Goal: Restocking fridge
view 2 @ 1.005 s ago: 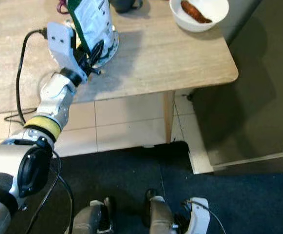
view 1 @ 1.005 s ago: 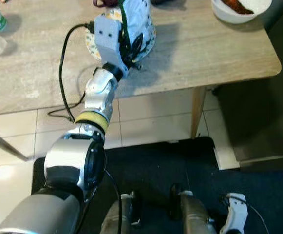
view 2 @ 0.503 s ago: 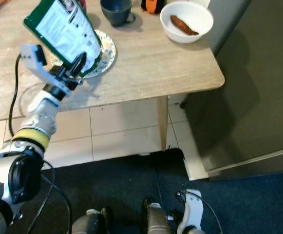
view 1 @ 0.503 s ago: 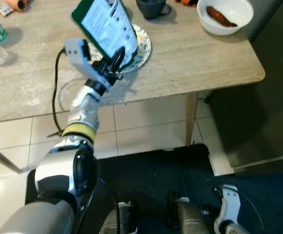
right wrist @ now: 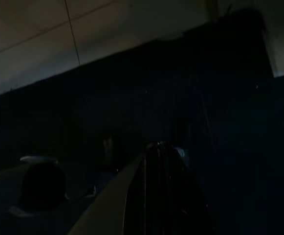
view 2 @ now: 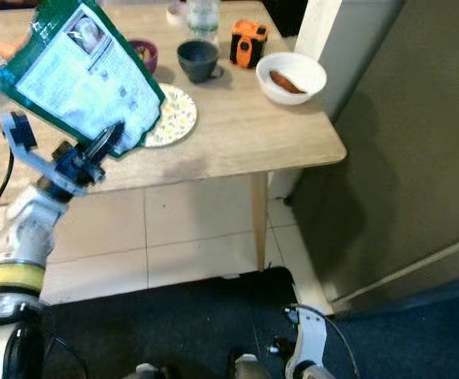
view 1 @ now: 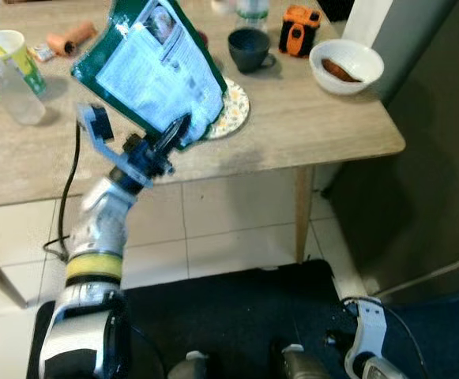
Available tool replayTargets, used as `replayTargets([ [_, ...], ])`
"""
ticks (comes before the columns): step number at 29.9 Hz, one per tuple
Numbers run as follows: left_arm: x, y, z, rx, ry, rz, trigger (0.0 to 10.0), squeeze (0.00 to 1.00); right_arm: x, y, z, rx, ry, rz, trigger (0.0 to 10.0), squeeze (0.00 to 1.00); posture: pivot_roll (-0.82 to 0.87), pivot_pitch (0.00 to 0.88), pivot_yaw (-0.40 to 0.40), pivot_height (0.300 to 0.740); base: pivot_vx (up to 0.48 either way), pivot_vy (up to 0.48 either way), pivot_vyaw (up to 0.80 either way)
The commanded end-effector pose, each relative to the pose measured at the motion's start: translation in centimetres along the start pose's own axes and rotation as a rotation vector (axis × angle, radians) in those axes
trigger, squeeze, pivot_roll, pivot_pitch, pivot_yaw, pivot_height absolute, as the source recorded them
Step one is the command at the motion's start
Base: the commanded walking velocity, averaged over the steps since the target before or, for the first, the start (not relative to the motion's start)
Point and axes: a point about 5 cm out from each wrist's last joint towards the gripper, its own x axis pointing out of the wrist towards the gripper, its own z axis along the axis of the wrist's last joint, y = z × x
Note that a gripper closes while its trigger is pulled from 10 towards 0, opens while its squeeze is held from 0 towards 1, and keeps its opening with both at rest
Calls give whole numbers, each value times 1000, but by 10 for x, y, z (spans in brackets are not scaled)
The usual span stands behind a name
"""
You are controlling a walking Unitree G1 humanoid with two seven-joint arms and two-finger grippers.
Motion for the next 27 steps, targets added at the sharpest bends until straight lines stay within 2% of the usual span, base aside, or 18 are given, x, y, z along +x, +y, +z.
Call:
replayTargets([
  [1,1,-7,0,-6,29,-71,10000,0,-5,-5,-13,13,50,-19,10000,0,-69,148,-8,740,0,0,0],
  [6,-37,-47,-45,-142,256,-183,10000,0,-6,-8,-14,-8,74,-33,10000,0,-57,132,-22,740,0,0,0],
  [7,-37,-47,-45,-142,256,-183,10000,0,-6,-8,-14,-8,74,-33,10000,0,-57,132,-22,740,0,0,0],
  [9,-48,-54,-63,-179,326,-169,10000,0,-8,-12,-17,-25,96,-55,10000,0,-51,125,-26,740,0,0,0],
  [10,-48,-54,-63,-179,326,-169,10000,0,-8,-12,-17,-25,96,-55,10000,0,-51,125,-26,740,0,0,0],
  [11,-54,-57,-73,-193,374,-156,10000,0,-9,-14,-19,-31,107,-70,10000,0,-51,125,-26,740,0,0,0],
  [12,-67,-61,-91,-218,460,-119,10000,0,-12,-18,-22,-36,123,-94,10000,0,-47,119,-28,740,0,0,0],
  [14,-67,-61,-91,-218,460,-119,10000,0,-12,-18,-22,-36,123,-94,10000,0,-47,119,-28,740,0,0,0],
  [16,-89,-66,-119,-249,595,-52,10000,0,-16,-24,-27,-39,146,-129,10000,0,-49,112,-27,740,0,0,0],
  [17,-89,-66,-119,-249,595,-52,10000,0,-16,-24,-27,-39,146,-129,10000,0,-49,112,-27,740,0,0,0],
  [19,-107,-69,-139,-264,699,29,10000,0,-20,-28,-31,-35,161,-156,10000,0,-52,111,-25,740,0,0,0],
  [22,-149,-68,-174,-301,873,320,10000,0,-23,-32,-35,-8,167,-166,10000,0,-63,107,-24,740,0,0,0],
  [23,-149,-68,-174,-301,873,320,10000,0,-23,-32,-35,-8,167,-166,10000,0,-63,107,-24,740,0,0,0],
  [25,-173,-71,-188,-324,955,501,10000,0,-25,-33,-38,3,175,-166,10000,0,-68,105,-27,740,0,0,0],
  [27,-173,-71,-188,-324,955,501,10000,0,-25,-33,-38,3,175,-166,10000,0,-68,105,-27,740,0,0,0],
])
